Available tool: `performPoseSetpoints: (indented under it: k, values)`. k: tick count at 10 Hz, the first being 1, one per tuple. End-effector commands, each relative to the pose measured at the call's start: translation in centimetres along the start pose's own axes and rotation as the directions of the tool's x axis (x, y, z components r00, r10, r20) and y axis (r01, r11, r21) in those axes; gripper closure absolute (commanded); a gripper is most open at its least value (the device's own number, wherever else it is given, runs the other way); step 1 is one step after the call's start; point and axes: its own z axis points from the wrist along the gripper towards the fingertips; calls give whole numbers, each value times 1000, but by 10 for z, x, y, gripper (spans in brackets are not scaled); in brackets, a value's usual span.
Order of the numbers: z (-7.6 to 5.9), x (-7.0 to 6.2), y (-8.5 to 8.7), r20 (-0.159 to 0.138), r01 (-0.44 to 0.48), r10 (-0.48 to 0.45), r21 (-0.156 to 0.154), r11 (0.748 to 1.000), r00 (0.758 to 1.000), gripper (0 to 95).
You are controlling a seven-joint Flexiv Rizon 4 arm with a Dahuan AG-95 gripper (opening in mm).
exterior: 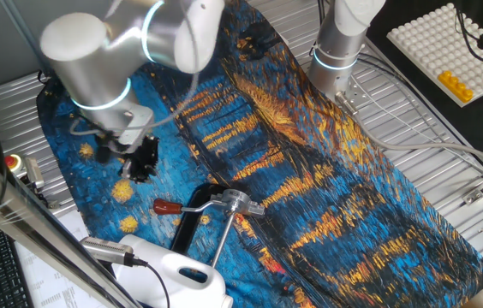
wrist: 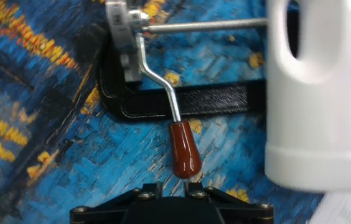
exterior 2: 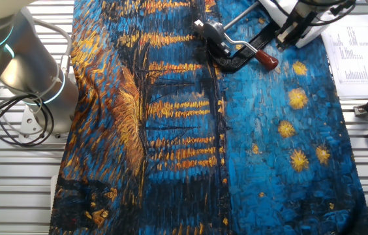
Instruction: Pull up the lever
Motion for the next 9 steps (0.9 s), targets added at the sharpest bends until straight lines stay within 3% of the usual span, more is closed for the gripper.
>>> performPoseSetpoints:
  k: [1,2,4,9]
  values:
    - [18,-6,-3,32,84,-85,37,996,996,570]
    - [30,-12,-8,38,126,-128,31,991,991,570]
    - [45,-17,-12,46,123,-124,39,992,991,570]
    - [71,-22,-13,49,114,-117,52,992,992,570]
